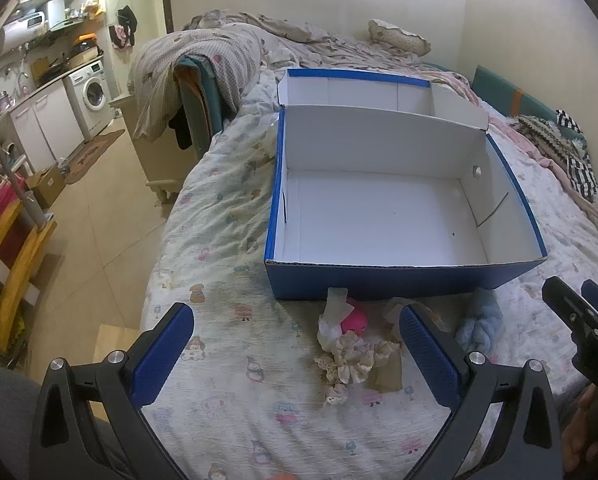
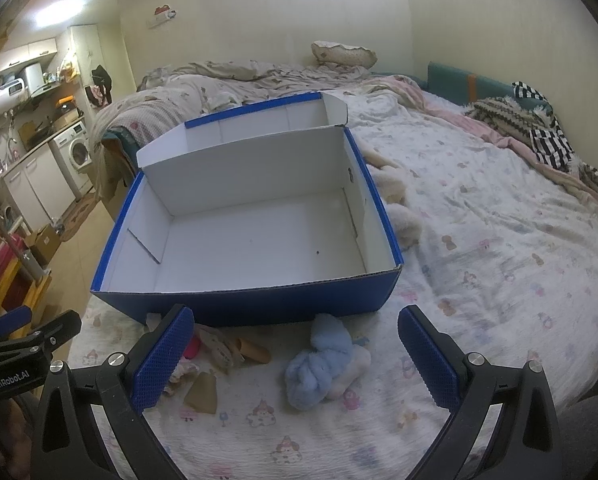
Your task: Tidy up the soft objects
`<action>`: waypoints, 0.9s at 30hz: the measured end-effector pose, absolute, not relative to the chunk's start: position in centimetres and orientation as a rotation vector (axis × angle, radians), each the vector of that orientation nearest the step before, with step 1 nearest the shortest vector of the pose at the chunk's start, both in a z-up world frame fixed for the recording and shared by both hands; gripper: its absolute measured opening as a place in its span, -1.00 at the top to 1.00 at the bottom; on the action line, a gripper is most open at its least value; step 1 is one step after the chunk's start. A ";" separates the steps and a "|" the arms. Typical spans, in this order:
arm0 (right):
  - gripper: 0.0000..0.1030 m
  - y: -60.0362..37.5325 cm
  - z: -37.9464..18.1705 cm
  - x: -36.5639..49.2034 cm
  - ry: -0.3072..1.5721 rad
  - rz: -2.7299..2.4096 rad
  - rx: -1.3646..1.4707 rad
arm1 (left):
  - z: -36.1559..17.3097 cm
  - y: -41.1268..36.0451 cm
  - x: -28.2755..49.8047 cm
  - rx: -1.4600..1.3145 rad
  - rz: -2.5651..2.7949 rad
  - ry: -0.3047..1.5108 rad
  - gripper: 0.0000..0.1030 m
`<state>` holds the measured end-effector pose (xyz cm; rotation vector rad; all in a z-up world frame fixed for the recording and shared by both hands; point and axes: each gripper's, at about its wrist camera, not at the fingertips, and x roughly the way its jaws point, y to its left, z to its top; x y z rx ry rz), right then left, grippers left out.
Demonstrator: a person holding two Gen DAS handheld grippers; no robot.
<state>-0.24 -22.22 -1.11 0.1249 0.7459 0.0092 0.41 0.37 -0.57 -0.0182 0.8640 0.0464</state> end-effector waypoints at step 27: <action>-1.00 -22.9 -0.2 -0.4 0.751 0.038 0.178 | -0.1 0.5 -0.4 -0.007 0.039 0.854 -0.99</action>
